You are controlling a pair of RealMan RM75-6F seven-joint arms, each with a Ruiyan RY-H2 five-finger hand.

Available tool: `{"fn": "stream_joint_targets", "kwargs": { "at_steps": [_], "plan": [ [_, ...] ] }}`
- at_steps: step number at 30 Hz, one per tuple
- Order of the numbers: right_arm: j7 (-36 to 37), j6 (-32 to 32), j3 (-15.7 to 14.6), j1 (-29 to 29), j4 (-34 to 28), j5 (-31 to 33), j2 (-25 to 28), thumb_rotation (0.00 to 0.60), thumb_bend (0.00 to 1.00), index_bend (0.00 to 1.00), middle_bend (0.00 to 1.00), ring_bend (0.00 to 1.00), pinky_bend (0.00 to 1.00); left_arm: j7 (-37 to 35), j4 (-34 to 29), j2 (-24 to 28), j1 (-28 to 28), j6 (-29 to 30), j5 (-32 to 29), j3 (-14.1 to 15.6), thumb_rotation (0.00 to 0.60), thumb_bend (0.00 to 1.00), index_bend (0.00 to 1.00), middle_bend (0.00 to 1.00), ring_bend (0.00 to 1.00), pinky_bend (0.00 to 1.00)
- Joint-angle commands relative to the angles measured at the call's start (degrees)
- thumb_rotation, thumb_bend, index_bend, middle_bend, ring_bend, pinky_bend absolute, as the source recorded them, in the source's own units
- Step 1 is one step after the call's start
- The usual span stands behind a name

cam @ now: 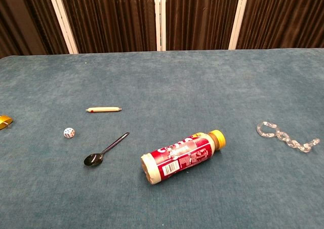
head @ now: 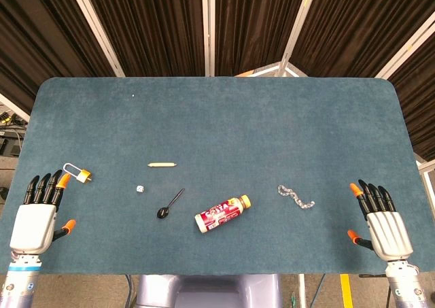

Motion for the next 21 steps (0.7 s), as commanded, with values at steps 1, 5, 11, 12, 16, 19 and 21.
{"fn": "stream_joint_targets", "kwargs": {
  "at_steps": [1,5,11,12,16,19,21],
  "plan": [
    [0.0,-0.1,0.0,0.0,0.0,0.1,0.0,0.6,0.06,0.0,0.0,0.0,0.0,0.0,0.0,0.0,0.0,-0.2,-0.1,-0.1,0.6,0.16,0.0,0.0,0.0,0.0],
    [-0.1,-0.1,0.0,0.0,0.0,0.2,-0.1,0.6,0.06,0.0,0.0,0.0,0.0,0.2,0.2,-0.1,0.0,-1.1,-0.5,-0.3,0.6,0.16,0.0,0.0,0.0,0.0],
    [-0.1,0.0,-0.2,-0.1,-0.5,-0.2,0.1,0.6,0.06,0.0,0.0,0.0,0.0,0.3,0.0,-0.5,-1.1,-4.0,-3.7,-2.1,0.6,0.16,0.0,0.0,0.0,0.0],
    [0.0,-0.1,-0.2,-0.1,-0.6,-0.1,0.1,0.6,0.06,0.0,0.0,0.0,0.0,0.7,-0.2,-0.6,-1.5,-4.9,-4.7,-2.6,0.6,0.17,0.02,0.0,0.0,0.0],
    [0.2,-0.1,-0.1,0.1,-0.8,-0.1,0.4,0.6,0.06,0.0,0.0,0.0,0.0,3.9,-0.3,-2.2,-4.2,-8.9,-9.5,-5.4,0.6,0.21,0.13,0.0,0.0,0.0],
    [0.6,-0.1,-0.1,0.1,-1.0,-0.3,0.6,0.6,0.06,0.0,0.0,0.0,0.0,6.9,0.2,-4.9,-6.8,-11.5,-14.0,-8.1,0.6,0.25,0.22,0.0,0.0,0.0],
    [0.8,-0.1,-0.2,0.0,-0.9,-0.4,0.7,0.6,0.06,0.0,0.0,0.0,0.0,9.0,0.4,-6.5,-8.1,-12.9,-17.0,-9.4,0.6,0.27,0.26,0.0,0.0,0.0]
  ]
}}
